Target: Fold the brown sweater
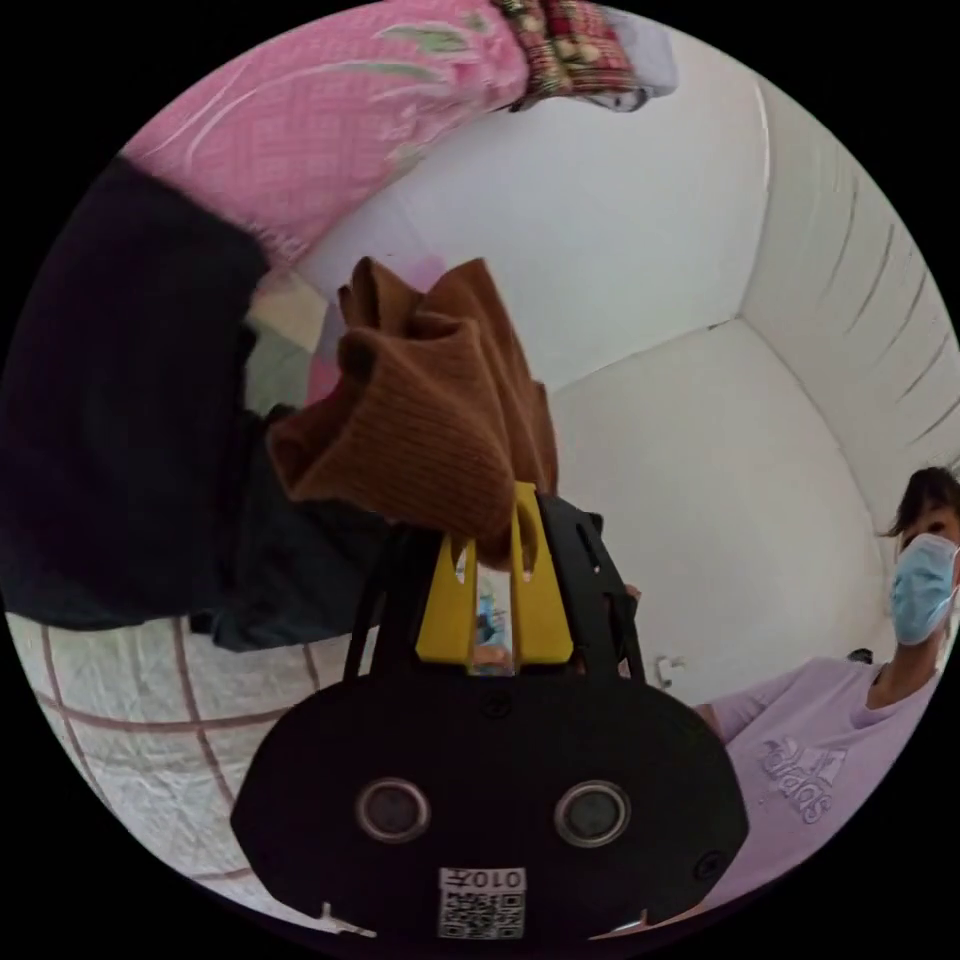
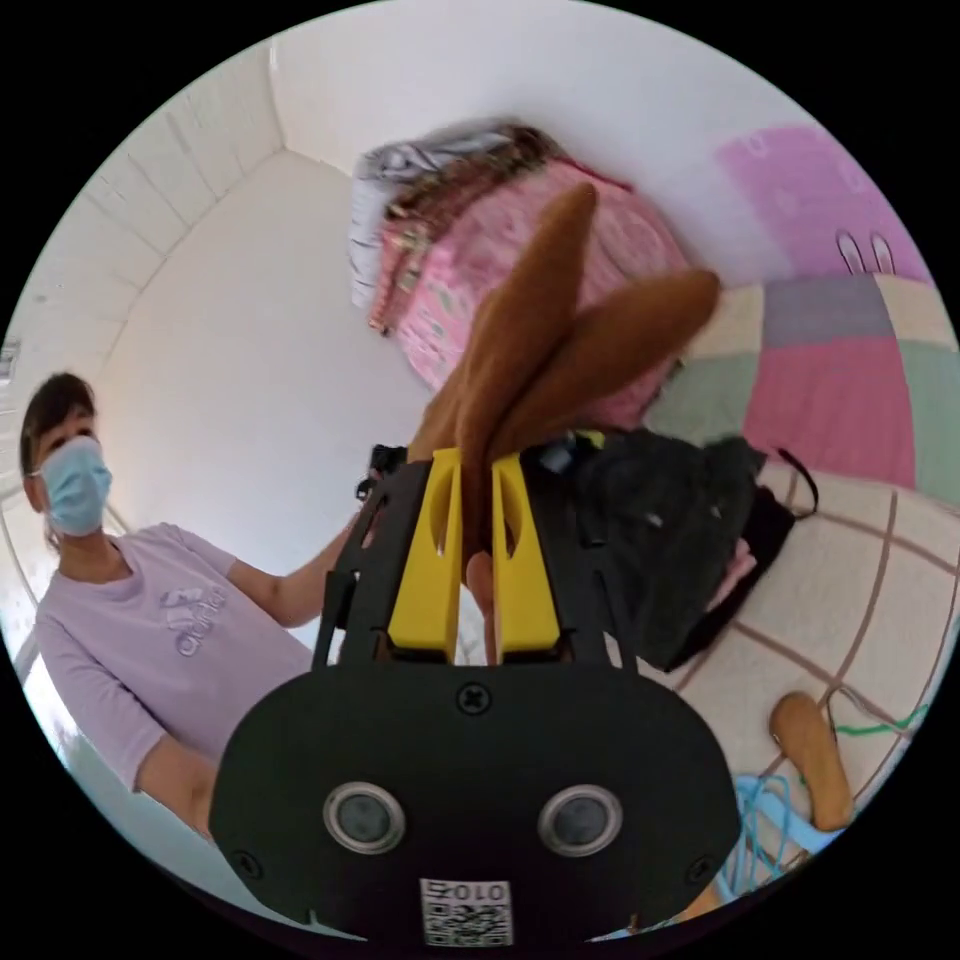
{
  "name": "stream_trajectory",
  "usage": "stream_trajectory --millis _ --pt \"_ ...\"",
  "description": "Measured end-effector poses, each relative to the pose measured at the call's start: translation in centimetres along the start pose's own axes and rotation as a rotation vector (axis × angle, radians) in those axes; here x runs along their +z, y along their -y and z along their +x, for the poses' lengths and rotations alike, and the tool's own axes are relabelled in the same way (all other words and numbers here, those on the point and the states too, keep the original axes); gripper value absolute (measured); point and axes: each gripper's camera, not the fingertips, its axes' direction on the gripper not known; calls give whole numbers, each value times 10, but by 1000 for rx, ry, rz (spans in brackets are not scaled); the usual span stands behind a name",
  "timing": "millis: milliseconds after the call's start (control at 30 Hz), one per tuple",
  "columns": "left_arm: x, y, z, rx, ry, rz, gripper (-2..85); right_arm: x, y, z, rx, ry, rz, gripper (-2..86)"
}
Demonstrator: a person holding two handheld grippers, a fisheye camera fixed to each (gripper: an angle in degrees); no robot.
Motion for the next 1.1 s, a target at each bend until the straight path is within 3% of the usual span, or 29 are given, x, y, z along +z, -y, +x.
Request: stream_trajectory --millis 133,233,333,667,800,967,1100 --pt "49 -47 -123 -202 198 -114 78 41 -33 82 255 -23 -168 60" --pt "60 -52 -162 -180 203 -93 72 34 -38 78 243 9 -89 60" --pt "80 -35 -173 -102 236 -135 78 19 -23 68 237 2 -58 59" --pt "115 92 -146 156 136 55 88 -62 121 -4 -13 -11 48 56" --pt "116 76 -168 193 156 25 88 -72 127 -31 -117 -82 25 57" --pt "145 15 -296 -124 313 -157 89 -26 85 25 189 -153 -226 60" --pt "152 19 -315 -54 330 -169 89 -34 79 23 214 -110 -127 60"
